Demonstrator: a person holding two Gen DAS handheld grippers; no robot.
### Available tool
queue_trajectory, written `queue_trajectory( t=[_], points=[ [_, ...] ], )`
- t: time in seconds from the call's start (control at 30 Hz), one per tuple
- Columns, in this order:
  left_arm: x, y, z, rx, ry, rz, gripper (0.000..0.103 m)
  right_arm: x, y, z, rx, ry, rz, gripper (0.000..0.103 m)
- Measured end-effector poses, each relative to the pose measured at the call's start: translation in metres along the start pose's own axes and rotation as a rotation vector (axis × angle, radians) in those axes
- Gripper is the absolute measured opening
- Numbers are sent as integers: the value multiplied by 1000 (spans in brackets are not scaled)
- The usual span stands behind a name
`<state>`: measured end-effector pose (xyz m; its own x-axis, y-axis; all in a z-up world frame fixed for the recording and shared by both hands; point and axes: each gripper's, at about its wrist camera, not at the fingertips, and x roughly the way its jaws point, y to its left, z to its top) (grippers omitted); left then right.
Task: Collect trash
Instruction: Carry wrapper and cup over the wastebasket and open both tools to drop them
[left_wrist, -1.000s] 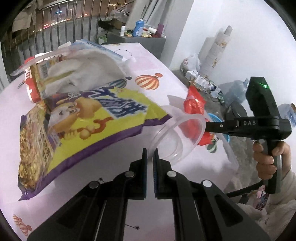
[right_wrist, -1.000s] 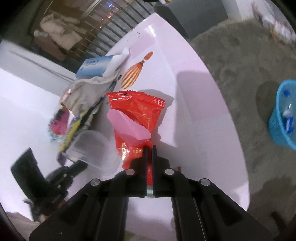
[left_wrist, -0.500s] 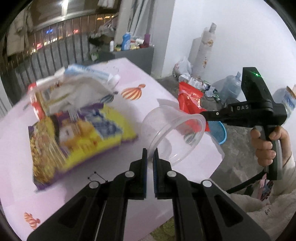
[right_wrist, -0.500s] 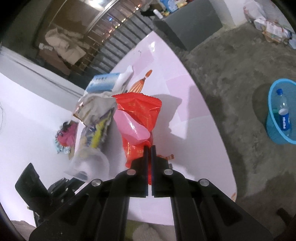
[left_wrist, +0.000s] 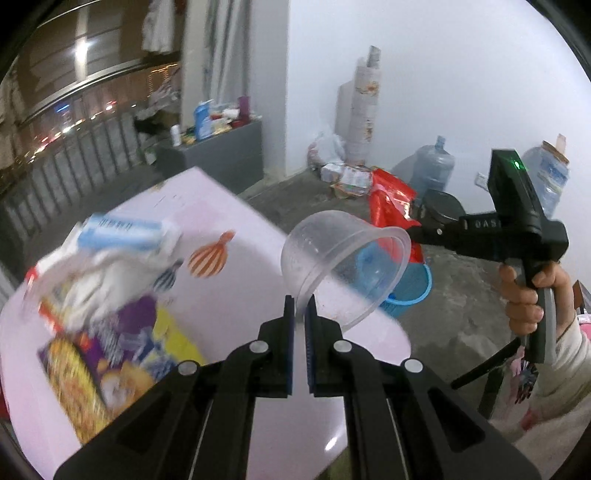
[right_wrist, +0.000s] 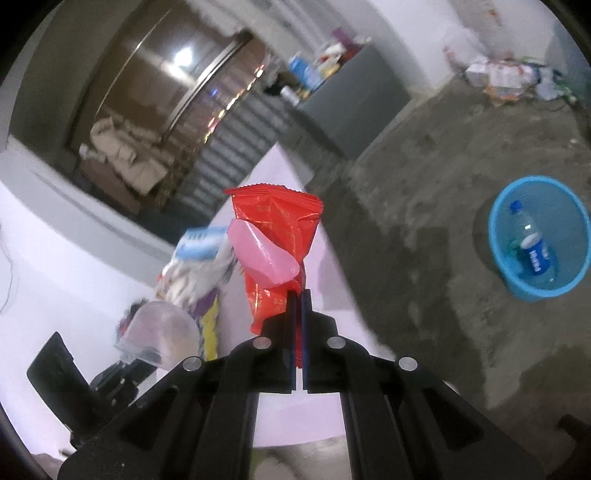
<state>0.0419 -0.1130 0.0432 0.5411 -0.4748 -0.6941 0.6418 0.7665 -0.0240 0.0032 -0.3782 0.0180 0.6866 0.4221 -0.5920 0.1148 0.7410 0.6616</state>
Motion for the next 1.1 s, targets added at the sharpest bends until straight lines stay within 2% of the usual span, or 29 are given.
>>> queue_trajectory(
  t=[0.13, 0.23, 0.37, 0.5, 0.67, 0.77, 0.83, 0.87, 0.93, 0.97, 1.1],
  points=[
    [31, -17, 39, 44, 25, -72, 5, -22, -35, 14, 62, -93, -85, 1],
    [71, -34, 70, 56, 96, -151, 5, -34, -62, 20, 106, -145, -177, 1],
    [149, -70, 108, 81, 244, -246, 5, -39, -101, 24, 193, -183, -266, 1],
    [229, -109, 122, 86, 393, -284, 5, -34, -146, 22, 292, -188, -345, 1],
    [322, -155, 121, 119, 519, -267, 5, -21, -205, 23, 420, -156, -432, 1],
    [360, -179, 122, 181, 538, -222, 5, -15, -227, 30, 464, -146, -454, 1],
    [381, -189, 119, 189, 548, -217, 7, -6, -241, 37, 470, -140, -484, 6],
    [393, -194, 118, 189, 557, -216, 10, -3, -246, 40, 475, -139, -498, 8],
    [408, -201, 116, 190, 569, -192, 37, 5, -262, 42, 495, -129, -519, 33],
    [413, -203, 116, 184, 564, -180, 40, 8, -269, 43, 504, -126, -532, 37],
    [415, -206, 117, 164, 539, -192, 52, 11, -281, 34, 530, -114, -547, 38]
  ],
)
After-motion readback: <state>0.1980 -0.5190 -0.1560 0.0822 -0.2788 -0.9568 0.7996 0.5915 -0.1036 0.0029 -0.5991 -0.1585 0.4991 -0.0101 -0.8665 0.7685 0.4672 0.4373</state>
